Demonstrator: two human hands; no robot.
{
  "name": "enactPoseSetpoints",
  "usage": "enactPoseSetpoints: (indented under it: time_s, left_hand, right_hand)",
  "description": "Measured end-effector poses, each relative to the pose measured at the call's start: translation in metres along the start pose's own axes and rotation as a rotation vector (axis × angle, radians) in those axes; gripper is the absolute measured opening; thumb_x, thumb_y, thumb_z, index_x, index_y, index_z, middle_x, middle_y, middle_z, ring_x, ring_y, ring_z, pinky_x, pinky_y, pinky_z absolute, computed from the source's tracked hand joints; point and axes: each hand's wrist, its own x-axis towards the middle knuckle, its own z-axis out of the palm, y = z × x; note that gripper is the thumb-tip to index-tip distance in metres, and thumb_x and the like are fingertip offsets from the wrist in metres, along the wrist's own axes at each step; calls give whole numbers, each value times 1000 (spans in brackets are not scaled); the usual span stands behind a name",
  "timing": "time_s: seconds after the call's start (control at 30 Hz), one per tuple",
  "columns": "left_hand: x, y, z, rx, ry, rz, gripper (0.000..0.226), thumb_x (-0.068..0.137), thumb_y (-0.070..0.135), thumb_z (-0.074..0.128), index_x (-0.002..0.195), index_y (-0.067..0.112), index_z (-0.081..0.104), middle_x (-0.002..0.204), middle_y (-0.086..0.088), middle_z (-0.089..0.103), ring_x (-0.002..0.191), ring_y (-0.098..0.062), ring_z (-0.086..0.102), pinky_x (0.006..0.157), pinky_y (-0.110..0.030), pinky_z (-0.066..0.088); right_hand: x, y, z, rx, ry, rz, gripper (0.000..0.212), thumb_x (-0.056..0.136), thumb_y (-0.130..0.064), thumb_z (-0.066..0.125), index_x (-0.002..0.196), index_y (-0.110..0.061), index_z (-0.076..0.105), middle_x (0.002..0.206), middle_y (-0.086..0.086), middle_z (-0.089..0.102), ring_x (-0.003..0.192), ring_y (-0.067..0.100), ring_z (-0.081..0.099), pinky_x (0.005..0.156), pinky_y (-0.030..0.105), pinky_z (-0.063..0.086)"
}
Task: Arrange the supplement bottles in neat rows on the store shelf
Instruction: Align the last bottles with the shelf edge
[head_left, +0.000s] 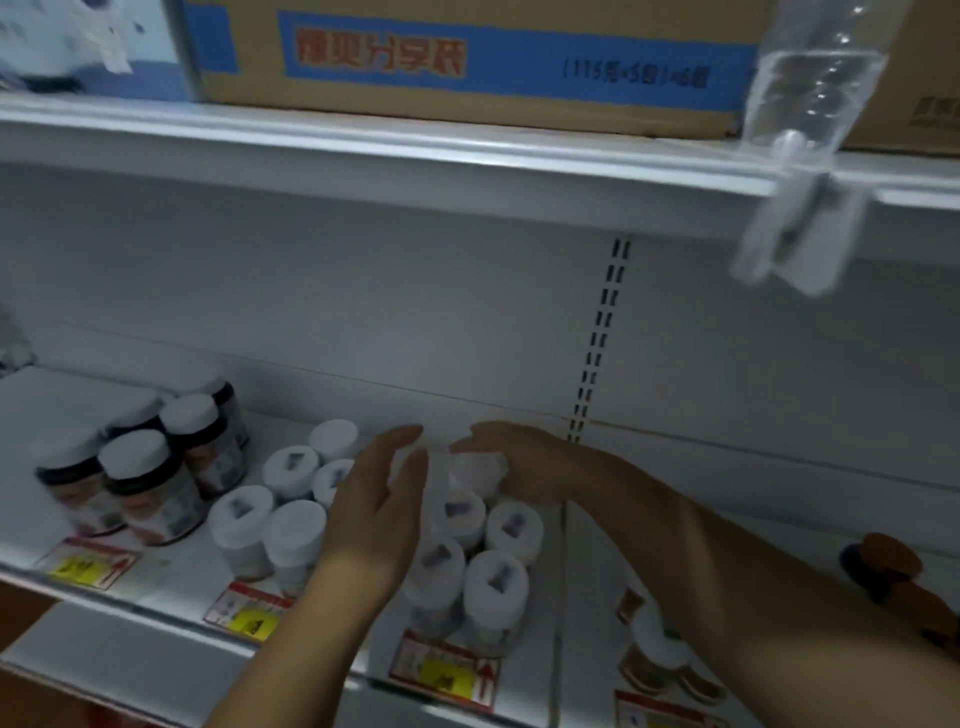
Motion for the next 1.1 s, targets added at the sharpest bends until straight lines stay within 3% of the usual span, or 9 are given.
enactPoseSetpoints:
  time_s: [0.1,0.2,0.3,0.4,0.53,0.77,0.97,1.03,1.1]
  left_hand:
    - [24,-26,-34,-13,-146,-41,18,93,24,46,107,30,55,104,12,56,98,-3,49,65,8,32]
    - [23,-24,-36,-26,-175,-56,17,91,27,49,102,37,57,105,12,58,93,0,53,66,3,36]
    - [28,-26,-39,-58,-277,-44,24,84,34,57,100,51,53,115,19,57,106,-5,52,77,-12,40]
    - [35,-20,-36,-149,-537,7,49,71,48,68,112,60,44,115,36,54,107,10,52,81,-8,43]
    - [32,-16,-28,-288,-540,32,59,67,28,78,106,60,47,104,32,61,90,6,63,64,-8,50]
    - [23,-11,-17,-192,-382,147,68,59,19,83,105,55,48,101,35,58,85,11,59,58,-4,46]
    - [32,-11,-20,137,-266,395,78,68,20,79,110,66,33,124,32,39,112,11,39,88,2,30]
    - [39,-15,-28,101,-249,296,59,76,27,71,107,64,38,118,40,38,110,7,42,87,-7,34]
    - [38,-20,-29,-21,-233,133,43,82,27,64,104,58,44,112,32,47,105,0,49,79,-6,37]
  right_hand:
    - [32,-12,11,73,-14,86,58,82,-14,66,135,-11,44,143,7,43,122,19,44,104,29,36]
    - [25,-3,-3,148,195,188,57,74,-19,73,127,-27,53,129,-1,57,112,11,53,85,15,39]
    - [6,-9,-19,621,475,59,41,73,-10,75,110,-26,64,120,6,63,104,13,62,75,11,49]
    - [-16,-29,-19,926,458,-73,26,69,-27,77,95,-30,73,101,0,73,91,13,69,69,22,55]
    - [-27,-50,-6,910,437,-115,49,58,-54,77,100,-31,71,98,-8,74,95,15,68,71,26,55]
    - [-42,-53,-10,929,484,-75,27,71,-51,65,96,-41,71,99,-17,72,96,5,66,72,23,55]
    - [-41,-43,-25,826,701,-102,22,74,-18,73,84,-37,73,89,-14,73,86,9,68,69,21,55]
    - [-29,-31,-28,613,761,-10,33,74,-11,74,95,-34,68,103,-10,68,97,14,63,80,24,51]
    - [-14,-20,-24,419,614,85,46,72,-10,76,114,-24,62,120,-2,61,107,15,57,90,23,43]
